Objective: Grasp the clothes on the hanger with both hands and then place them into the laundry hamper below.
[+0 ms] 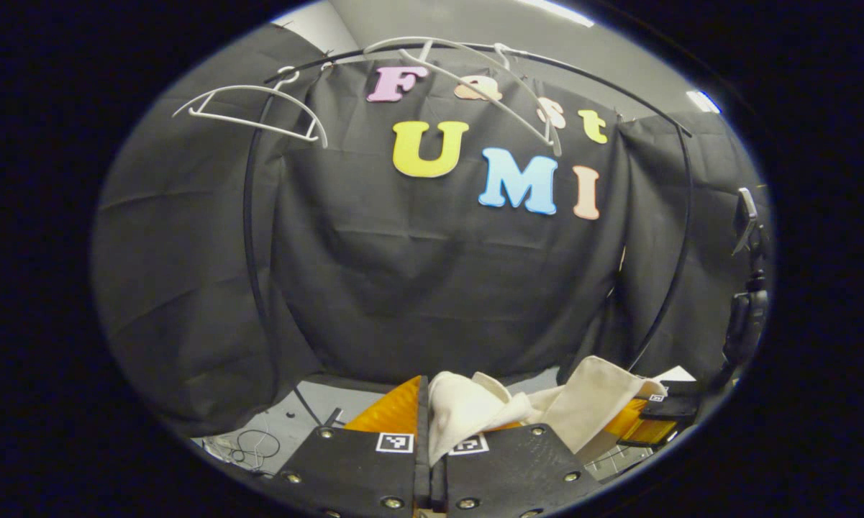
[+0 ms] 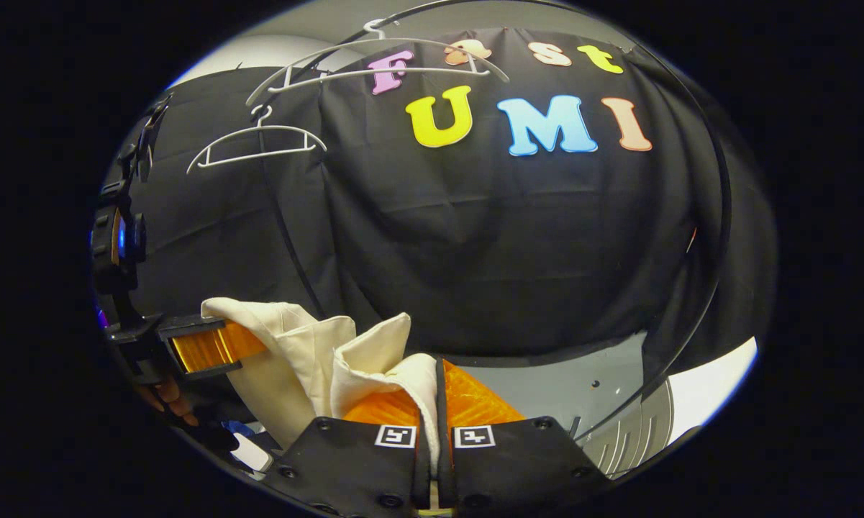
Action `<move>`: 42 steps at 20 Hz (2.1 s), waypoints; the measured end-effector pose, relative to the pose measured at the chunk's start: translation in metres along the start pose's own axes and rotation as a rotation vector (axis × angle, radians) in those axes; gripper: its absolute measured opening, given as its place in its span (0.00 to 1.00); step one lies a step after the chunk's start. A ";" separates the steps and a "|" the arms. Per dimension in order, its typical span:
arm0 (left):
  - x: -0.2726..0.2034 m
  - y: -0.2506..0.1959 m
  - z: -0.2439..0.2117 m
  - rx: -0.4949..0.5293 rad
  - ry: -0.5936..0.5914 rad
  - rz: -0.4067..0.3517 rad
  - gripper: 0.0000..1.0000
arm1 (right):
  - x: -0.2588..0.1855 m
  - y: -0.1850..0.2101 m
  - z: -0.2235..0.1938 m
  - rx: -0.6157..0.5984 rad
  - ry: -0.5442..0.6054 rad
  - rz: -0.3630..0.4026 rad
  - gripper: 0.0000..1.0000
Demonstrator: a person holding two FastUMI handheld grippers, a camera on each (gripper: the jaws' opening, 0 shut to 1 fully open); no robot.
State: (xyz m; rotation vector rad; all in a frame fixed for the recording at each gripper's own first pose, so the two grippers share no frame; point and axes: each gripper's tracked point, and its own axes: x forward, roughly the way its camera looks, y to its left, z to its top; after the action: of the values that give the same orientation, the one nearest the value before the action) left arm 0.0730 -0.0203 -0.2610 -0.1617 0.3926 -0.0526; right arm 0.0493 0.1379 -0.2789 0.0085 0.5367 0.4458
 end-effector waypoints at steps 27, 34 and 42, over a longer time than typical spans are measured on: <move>-0.045 0.043 -0.077 0.130 0.256 0.019 0.95 | -0.053 -0.024 -0.086 -0.049 0.390 -0.174 1.00; -0.073 0.033 -0.015 0.113 0.132 0.026 0.96 | -0.082 -0.029 -0.017 -0.062 0.191 -0.167 1.00; -0.124 -0.007 0.096 0.112 -0.095 0.043 0.95 | -0.163 -0.056 0.099 -0.097 -0.133 -0.186 0.97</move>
State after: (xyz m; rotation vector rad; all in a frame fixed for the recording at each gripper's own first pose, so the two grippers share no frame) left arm -0.0047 -0.0033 -0.1256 -0.0449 0.2973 -0.0244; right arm -0.0040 0.0302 -0.1201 -0.1030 0.3803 0.2868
